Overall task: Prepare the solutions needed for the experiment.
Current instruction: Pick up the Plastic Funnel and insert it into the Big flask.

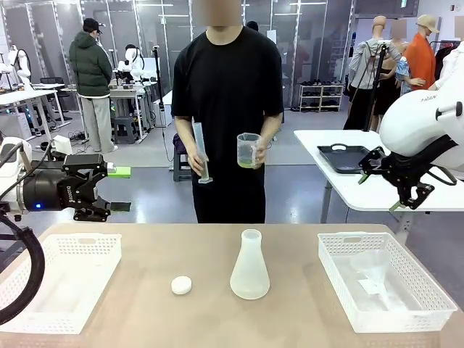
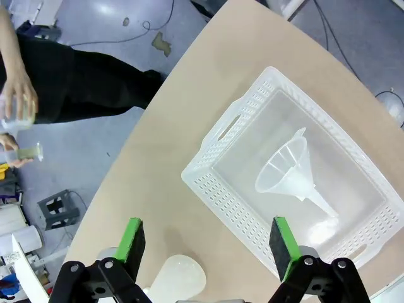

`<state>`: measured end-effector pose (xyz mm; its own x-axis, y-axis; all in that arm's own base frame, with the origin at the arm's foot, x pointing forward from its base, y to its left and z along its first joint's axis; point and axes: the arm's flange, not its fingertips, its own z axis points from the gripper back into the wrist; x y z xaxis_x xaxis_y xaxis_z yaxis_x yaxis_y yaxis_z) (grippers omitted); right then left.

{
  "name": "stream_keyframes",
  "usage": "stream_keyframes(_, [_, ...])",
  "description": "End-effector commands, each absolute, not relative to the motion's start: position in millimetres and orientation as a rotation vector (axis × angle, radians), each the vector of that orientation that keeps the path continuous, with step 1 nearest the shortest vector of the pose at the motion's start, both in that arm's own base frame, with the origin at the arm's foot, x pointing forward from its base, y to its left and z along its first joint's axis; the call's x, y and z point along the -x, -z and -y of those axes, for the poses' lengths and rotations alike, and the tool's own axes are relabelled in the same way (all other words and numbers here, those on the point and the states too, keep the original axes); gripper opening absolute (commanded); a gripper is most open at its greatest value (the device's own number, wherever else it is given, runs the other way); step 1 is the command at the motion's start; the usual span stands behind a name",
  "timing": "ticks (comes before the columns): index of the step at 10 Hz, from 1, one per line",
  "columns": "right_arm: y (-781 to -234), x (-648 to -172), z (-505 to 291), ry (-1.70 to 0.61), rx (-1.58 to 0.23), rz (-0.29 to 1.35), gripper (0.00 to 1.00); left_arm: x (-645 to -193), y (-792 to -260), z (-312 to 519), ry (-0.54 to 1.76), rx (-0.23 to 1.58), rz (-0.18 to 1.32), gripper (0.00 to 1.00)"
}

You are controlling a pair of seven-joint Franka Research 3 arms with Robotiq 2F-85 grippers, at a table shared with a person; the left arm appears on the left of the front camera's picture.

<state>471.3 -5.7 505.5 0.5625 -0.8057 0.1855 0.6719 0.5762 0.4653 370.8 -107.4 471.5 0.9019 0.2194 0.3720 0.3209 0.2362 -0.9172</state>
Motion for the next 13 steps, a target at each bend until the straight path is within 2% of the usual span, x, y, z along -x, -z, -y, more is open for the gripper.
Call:
stream_keyframes(1, [-504, -474, 2, 0.859, -0.324, 0.381, 1.00, -368, -473, 104, 0.077, 1.347, 0.467, 1.00])
stream_keyframes(3, [-499, -474, -4, 0.723, -0.301, 0.319, 1.00, -368, -473, 104, 0.077, 1.347, 0.467, 1.00])
stream_keyframes(7, [-482, -485, -5, 0.540, -0.210, 0.338, 1.00, -368, -473, 104, 0.077, 1.347, 0.467, 1.00])
stream_keyframes(8, [-474, -488, -6, 0.390, -0.143, 0.352, 1.00, -368, -473, 104, 0.077, 1.347, 0.467, 1.00])
stream_keyframes(9, [-466, -494, -5, 0.173, -0.138, 0.340, 1.00, -368, -473, 104, 0.077, 1.347, 0.467, 1.00])
stream_keyframes(10, [-458, -500, 0, 0.053, -0.130, 0.335, 1.00, -368, -473, 104, 0.077, 1.347, 0.467, 1.00])
stream_keyframes(12, [-442, -511, 11, -0.011, -0.075, 0.442, 1.00, -368, -473, 104, 0.077, 1.347, 0.467, 1.00])
stream_keyframes(13, [-453, -494, -10, 0.089, -0.095, 0.316, 1.00, -368, -473, 104, 0.077, 1.347, 0.467, 1.00])
